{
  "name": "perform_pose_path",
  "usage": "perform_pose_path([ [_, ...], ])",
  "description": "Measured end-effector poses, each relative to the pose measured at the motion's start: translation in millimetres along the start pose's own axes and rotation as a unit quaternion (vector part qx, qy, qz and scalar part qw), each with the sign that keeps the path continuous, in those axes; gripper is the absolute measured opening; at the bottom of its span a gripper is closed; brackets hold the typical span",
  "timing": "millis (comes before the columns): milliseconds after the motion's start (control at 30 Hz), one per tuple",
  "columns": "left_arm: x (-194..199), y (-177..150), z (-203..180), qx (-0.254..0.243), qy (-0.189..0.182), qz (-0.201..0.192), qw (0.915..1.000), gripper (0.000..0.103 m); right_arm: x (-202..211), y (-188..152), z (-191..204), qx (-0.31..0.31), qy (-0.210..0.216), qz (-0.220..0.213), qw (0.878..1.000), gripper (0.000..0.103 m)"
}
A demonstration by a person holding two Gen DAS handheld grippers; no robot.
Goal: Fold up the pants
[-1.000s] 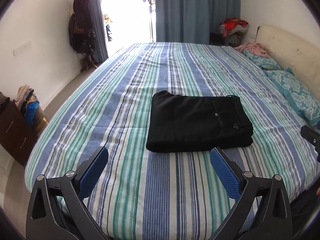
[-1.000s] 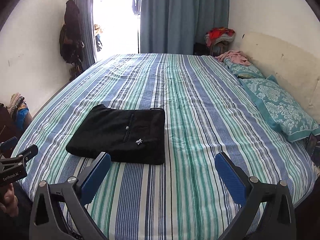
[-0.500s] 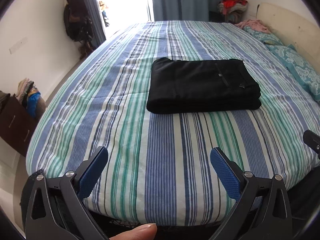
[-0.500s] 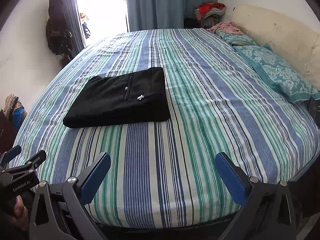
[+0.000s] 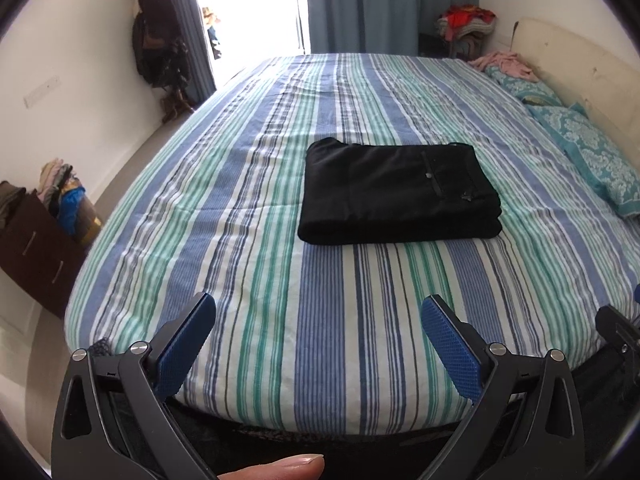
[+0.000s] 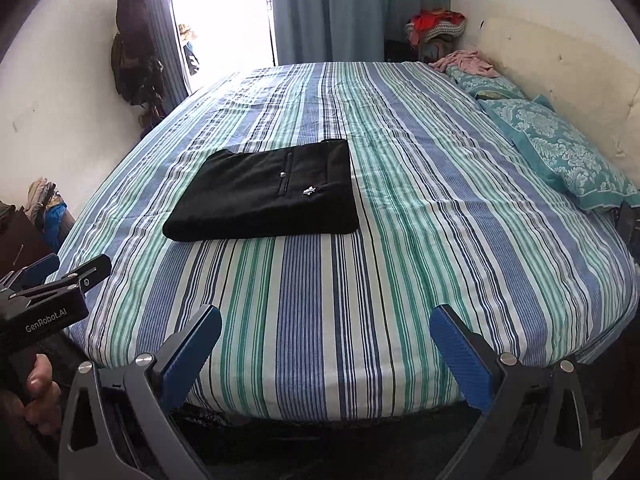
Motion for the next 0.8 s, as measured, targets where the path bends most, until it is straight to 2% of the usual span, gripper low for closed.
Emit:
perform_pose_path([
  [67, 8.5, 0.8, 0.3, -0.008, 0.012, -0.001, 0.9999, 0.103, 11.1, 5.0, 1.2, 0.003, -0.003, -0.010, 1.000, 0.103],
  [233, 27.8, 2.8, 1.9, -0.001, -0.018, 0.012, 0.9998, 0.103, 32.5, 19.7, 2.8, 0.006, -0.008, -0.023, 1.000, 0.103],
  [333, 35.4, 2.9, -2.0, -0.009, -0.008, 0.021, 0.9997, 0.103, 41.2, 24.7, 6.2, 0.010, -0.007, -0.027, 1.000, 0.103],
  [400, 39.4, 1.3, -4.7, -0.013, -0.008, 0.025, 0.9996, 0.103, 43.4, 25.0, 8.7, 0.014, -0.009, -0.024, 1.000, 0.103],
  [500, 42.7, 0.3, -7.4, -0.011, -0.028, 0.029, 0.9991, 0.103, 44.4, 22.1, 10.3, 0.019, -0.009, -0.017, 1.000, 0.103],
  [800, 46.7, -2.1, -9.7, -0.015, -0.019, 0.030, 0.9993, 0.102, 46.0, 16.1, 8.8, 0.018, -0.014, -0.009, 1.000, 0.103],
])
Point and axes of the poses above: each gripper's, at about its wrist camera, not at the fingertips, and x roughly against the way its jaws point, z to its left, y to its top, the point moved 4 cm from there along -x, roughly the way its jaws point, and after that the axes turned 8 degrees about z, right-handed, at the moved point
